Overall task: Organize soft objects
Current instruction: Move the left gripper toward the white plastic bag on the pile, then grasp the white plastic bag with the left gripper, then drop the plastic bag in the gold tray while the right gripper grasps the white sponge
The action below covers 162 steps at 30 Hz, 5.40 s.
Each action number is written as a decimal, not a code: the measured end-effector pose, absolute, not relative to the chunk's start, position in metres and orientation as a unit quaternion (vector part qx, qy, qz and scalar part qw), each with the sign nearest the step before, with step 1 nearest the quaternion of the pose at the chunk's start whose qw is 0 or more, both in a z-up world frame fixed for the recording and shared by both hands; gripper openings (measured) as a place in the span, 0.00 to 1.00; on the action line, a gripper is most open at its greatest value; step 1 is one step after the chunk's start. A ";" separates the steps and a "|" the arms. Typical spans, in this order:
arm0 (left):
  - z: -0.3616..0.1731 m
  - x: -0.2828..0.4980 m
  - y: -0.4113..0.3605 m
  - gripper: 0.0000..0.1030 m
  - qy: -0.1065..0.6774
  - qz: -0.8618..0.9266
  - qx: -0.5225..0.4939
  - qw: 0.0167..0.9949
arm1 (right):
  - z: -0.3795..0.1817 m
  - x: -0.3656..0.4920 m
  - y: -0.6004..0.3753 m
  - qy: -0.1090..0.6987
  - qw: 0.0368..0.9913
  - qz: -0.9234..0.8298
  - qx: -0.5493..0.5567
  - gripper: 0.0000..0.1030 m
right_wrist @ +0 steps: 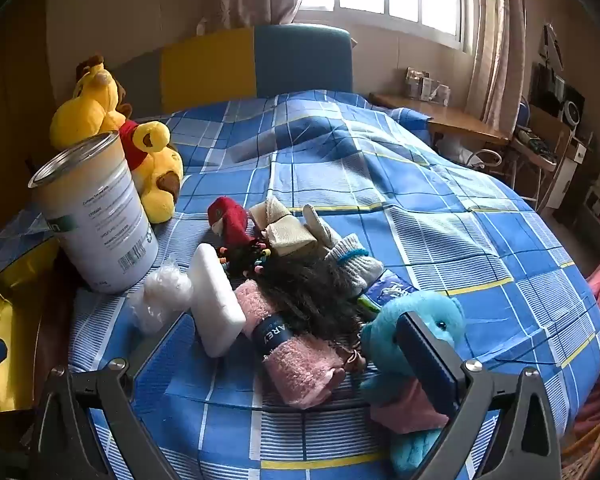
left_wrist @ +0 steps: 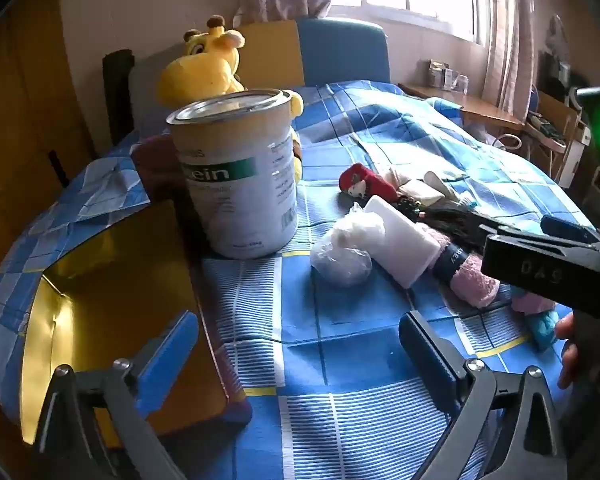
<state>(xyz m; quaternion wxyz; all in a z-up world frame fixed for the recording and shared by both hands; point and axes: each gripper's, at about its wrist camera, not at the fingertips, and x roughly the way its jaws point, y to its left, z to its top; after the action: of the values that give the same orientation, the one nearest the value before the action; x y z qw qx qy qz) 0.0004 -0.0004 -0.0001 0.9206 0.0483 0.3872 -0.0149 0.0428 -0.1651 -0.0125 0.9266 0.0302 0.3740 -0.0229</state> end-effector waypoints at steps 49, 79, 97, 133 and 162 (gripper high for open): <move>0.017 -0.016 0.028 1.00 0.355 0.000 0.033 0.934 | -0.008 0.043 -0.178 0.360 0.930 -0.033 0.061 1.00; 0.010 0.004 -0.006 1.00 0.395 -0.107 0.052 0.911 | -0.006 0.040 -0.219 0.356 0.919 -0.051 0.161 1.00; -0.016 0.080 -0.007 0.85 0.490 -0.145 -0.052 0.858 | -0.009 0.039 -0.246 0.357 0.900 -0.035 0.247 1.00; 0.009 0.033 0.043 0.09 0.431 -0.171 -0.027 0.886 | -0.033 0.088 -0.151 0.442 0.893 0.062 0.062 0.55; -0.026 0.106 0.207 0.47 0.461 0.039 -0.171 0.870 | -0.069 0.120 -0.105 0.462 0.880 0.098 -0.059 0.29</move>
<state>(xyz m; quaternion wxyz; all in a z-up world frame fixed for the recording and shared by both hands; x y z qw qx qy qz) 0.1065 0.2070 -0.0263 0.8697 -0.1714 0.4613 0.0387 0.1199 -0.1048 -0.0689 0.8797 -0.0593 0.4616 0.0978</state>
